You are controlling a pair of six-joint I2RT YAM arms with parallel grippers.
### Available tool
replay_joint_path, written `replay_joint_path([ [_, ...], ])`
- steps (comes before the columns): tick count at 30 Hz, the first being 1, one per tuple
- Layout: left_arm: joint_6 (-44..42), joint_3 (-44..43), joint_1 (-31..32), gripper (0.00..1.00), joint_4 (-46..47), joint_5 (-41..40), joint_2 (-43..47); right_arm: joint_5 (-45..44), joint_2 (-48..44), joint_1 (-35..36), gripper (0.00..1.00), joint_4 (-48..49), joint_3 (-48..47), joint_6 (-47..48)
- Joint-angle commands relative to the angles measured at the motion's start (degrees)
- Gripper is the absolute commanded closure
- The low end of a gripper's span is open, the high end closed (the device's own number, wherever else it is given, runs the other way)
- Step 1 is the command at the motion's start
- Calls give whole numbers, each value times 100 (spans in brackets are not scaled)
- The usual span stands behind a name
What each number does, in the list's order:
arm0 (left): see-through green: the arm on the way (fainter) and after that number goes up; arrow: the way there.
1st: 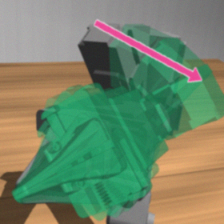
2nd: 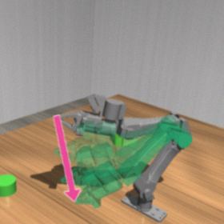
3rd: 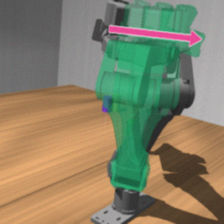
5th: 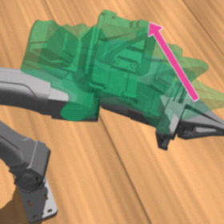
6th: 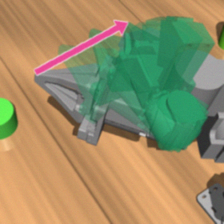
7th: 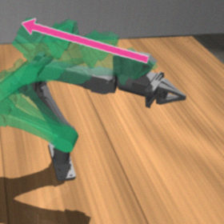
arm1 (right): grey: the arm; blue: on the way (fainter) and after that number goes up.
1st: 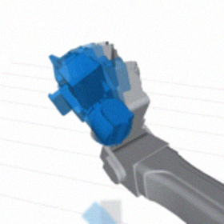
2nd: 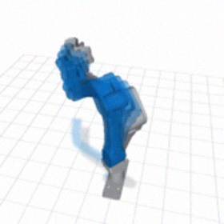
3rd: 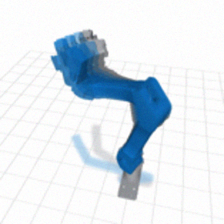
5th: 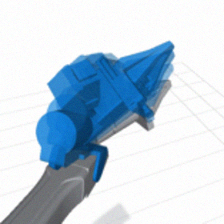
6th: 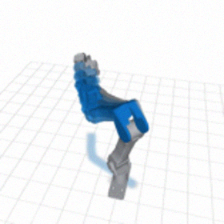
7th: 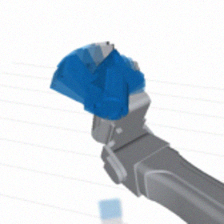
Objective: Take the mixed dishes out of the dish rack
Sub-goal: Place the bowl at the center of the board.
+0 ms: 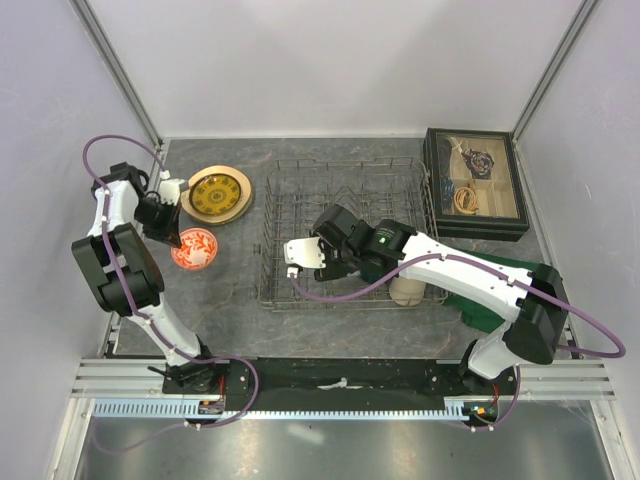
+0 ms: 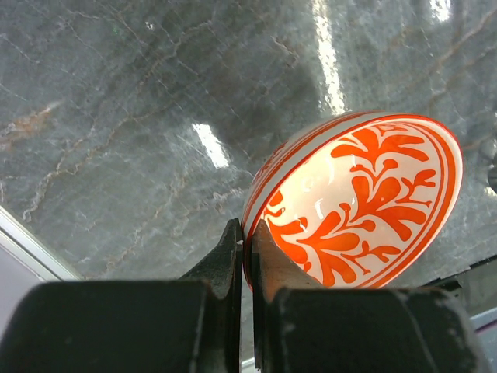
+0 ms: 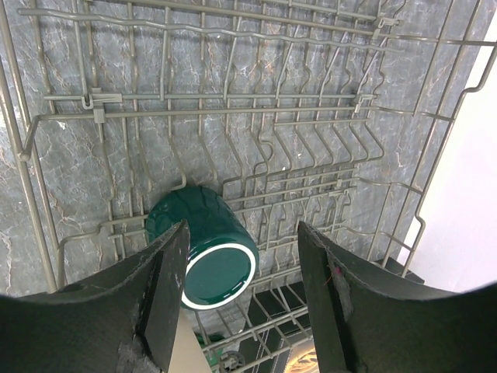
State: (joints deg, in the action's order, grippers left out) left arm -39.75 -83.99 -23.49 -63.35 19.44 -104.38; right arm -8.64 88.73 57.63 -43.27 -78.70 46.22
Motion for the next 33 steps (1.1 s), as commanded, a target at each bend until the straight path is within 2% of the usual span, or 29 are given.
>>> replay_joint_path([
  [1,239,-153,2,98,341,148,-144,29,-84,-15,35,161,91,-122],
  [20,336,-944,-33,98,455,-19,-909,-58,-216,-15,34,187,267,-139],
  [33,239,-1111,-183,98,464,-177,-1111,-41,-216,-15,34,169,232,-148],
])
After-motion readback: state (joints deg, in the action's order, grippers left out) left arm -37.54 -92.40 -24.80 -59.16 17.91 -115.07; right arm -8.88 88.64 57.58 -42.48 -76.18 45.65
